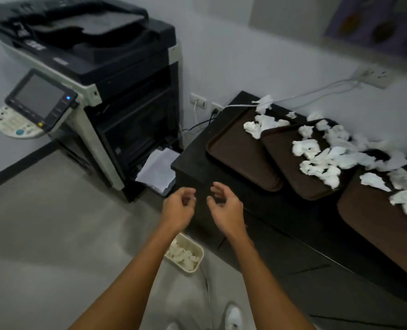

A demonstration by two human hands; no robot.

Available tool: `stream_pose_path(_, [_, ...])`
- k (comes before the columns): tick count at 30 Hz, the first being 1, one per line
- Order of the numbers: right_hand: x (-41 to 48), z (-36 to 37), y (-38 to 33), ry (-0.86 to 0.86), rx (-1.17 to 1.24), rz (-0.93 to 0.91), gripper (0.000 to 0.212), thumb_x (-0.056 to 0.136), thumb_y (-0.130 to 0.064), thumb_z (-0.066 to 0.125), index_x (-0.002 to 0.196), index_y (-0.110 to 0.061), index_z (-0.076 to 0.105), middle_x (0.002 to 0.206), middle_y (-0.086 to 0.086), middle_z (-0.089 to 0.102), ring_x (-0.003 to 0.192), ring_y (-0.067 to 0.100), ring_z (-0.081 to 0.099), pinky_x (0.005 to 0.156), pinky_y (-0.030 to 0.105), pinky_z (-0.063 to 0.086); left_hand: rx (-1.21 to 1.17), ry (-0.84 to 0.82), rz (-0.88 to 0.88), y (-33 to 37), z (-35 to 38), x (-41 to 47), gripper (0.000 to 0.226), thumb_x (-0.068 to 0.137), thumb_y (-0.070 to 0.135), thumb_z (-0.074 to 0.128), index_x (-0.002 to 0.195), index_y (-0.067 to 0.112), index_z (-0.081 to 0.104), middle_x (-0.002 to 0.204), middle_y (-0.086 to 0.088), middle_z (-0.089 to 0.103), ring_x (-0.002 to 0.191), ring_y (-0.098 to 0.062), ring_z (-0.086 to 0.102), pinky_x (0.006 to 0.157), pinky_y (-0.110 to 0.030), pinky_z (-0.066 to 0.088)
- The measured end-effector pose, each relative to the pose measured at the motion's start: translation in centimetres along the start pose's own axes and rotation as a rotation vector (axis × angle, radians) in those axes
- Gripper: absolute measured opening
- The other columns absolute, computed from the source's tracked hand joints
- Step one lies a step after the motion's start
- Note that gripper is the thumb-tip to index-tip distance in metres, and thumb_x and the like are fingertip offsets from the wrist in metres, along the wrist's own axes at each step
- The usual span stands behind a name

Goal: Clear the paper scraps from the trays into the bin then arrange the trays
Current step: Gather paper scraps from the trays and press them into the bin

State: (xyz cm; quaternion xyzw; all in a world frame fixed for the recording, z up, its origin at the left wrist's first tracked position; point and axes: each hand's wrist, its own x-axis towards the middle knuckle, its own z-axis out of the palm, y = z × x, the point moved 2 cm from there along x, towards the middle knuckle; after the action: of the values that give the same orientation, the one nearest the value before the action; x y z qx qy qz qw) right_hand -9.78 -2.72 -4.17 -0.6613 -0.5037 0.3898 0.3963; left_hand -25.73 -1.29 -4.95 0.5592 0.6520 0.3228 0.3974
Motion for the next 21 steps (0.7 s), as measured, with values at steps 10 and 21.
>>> stream_pose_path(10, [-1.3,-15.5,-4.3,0.322,0.058,-0.128,0.044,0.092,-0.018,0.073,0.134,-0.023,0.064,0.113,-0.011,0.071,0.106,-0.003,0.066,0.088,0.018,0.055,-0.054,-0.159,0.295,15.6,6.5,-1.2,0.026,0.098,0.018,0.065,0.123,0.024,0.066,0.108,0.013,0.067,0.098,0.004,0.062,0.08,-0.009,0.046])
stream_pose_path(21, [-2.4,-31.9,-0.2,0.557,0.057,-0.084,0.038,0.091,-0.019,0.071,0.128,-0.025,0.067,0.106,-0.013,0.073,0.102,-0.003,0.066,0.085,0.014,0.052,-0.046,-0.308,0.421,26.1,20.6,-2.8,0.021,0.097,0.021,0.066,0.117,0.023,0.071,0.104,0.012,0.071,0.091,0.004,0.064,0.079,-0.008,0.05])
